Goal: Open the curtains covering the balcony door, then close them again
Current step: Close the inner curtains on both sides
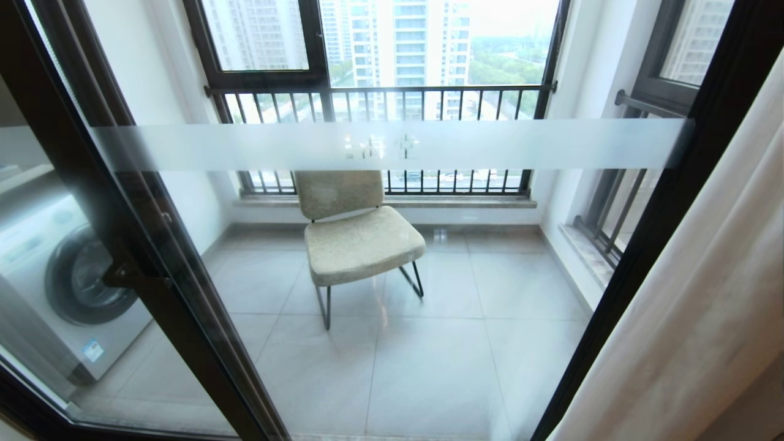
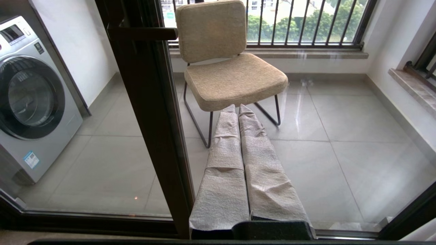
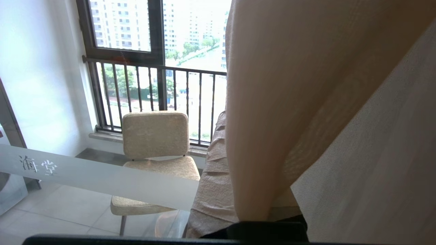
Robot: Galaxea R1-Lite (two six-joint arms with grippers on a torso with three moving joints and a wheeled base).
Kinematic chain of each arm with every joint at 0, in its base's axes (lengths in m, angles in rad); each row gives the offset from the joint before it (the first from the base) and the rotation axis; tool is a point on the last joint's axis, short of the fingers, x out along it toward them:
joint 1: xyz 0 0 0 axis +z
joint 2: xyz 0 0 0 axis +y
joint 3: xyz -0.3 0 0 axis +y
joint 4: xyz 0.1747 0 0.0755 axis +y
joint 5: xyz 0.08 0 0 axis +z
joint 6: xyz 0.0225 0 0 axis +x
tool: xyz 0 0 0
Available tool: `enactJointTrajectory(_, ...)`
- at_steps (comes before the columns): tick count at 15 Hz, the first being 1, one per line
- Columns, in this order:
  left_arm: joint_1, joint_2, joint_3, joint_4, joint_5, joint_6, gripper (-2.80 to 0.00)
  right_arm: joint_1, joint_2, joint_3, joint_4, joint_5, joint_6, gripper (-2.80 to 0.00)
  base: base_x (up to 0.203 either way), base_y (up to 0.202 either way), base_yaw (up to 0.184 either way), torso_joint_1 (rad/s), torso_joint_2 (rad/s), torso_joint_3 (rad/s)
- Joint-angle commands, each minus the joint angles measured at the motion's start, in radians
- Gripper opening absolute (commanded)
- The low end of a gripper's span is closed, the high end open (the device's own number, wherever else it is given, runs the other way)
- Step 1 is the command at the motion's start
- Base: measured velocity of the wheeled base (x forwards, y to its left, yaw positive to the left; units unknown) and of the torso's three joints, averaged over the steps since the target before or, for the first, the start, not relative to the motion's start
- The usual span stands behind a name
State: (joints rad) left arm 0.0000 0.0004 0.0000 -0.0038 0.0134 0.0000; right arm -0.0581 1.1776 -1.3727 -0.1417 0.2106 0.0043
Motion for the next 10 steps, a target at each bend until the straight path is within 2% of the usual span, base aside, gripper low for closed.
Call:
enactJointTrajectory(1, 0.0, 0.0, 0.0, -0.001, 0.0, 0.0, -2.8, 0.0, -0.027, 0.019, 0.0, 0.0, 0.0, -2.8, 0.0, 0.0, 0.0, 0.0, 0.0, 0.0)
enactJointTrajectory(10, 0.0, 0.0, 0.0, -0.001, 0.0, -0.003, -2.8, 0.0, 0.022, 0.02, -0.017, -0.023, 0.0, -2.8, 0.0, 0.0, 0.0, 0.0, 0.0, 0.0)
